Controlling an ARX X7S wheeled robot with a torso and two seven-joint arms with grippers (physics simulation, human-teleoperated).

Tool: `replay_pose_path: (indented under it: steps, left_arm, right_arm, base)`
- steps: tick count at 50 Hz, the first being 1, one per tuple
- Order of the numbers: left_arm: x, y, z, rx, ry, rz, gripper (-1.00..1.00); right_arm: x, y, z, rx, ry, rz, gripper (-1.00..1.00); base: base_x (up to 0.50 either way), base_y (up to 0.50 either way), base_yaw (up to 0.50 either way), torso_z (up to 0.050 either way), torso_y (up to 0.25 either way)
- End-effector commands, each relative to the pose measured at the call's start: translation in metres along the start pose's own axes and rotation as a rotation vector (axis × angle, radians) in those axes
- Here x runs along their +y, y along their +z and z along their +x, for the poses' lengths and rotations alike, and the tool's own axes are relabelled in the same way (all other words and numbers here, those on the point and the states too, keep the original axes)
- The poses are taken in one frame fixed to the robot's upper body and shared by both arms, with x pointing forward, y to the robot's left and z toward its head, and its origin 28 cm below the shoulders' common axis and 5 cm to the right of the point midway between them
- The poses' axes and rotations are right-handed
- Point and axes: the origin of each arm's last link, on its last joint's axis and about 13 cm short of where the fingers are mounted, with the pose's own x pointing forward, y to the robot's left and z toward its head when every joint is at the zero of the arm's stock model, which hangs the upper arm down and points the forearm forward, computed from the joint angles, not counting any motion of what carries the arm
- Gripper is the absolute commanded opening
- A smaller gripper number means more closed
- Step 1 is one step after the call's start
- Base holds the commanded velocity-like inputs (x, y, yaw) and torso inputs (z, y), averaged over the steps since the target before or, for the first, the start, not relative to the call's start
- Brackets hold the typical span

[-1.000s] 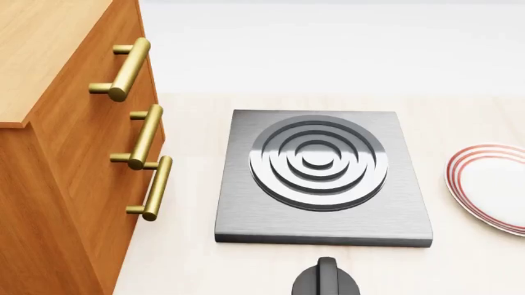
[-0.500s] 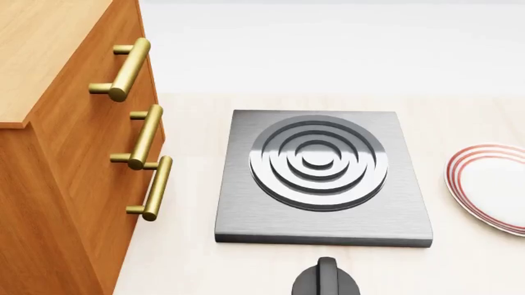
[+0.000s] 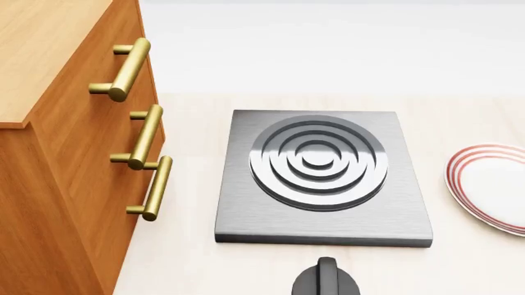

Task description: Put the bowl on the stove.

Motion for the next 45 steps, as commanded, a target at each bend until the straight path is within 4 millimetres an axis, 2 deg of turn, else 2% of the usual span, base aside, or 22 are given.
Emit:
replay_pose_path:
  steps: [1,12,23,34,45]
  left_arm:
    - [0.0,0.0,0.0,-0.001,0.001,0.002,1.0]
    - [0.001,-0.001,0.0,0.003,0.002,0.003,1.0]
    - [0.001,-0.002,0.0,0.008,0.0,0.0,1.0]
    - [0.001,-0.003,0.0,0.009,0.001,0.002,1.0]
    - [0.0,-0.003,-0.002,0.011,0.0,-0.001,1.0]
  right_arm:
    - [0.004,0.032,-0.012,-0.075,0.043,-0.076,-1.0]
    - [0.025,0.075,-0.012,-0.184,0.114,-0.156,-1.0]
    - [0.059,0.114,0.001,-0.241,0.194,-0.224,-1.0]
    - [0.083,0.142,0.013,-0.285,0.267,-0.249,-1.0]
    - [0.118,0.17,0.021,-0.337,0.364,-0.275,-1.0]
  base:
    - [0.0,0.0,0.0,0.0,0.0]
    - [0.0,0.0,0.0,0.0,0.0]
    - [0.0,0.0,0.0,0.0,0.0]
    - [0.0,0.0,0.0,0.0,0.0]
    - [0.0,0.0,0.0,0.0,0.0]
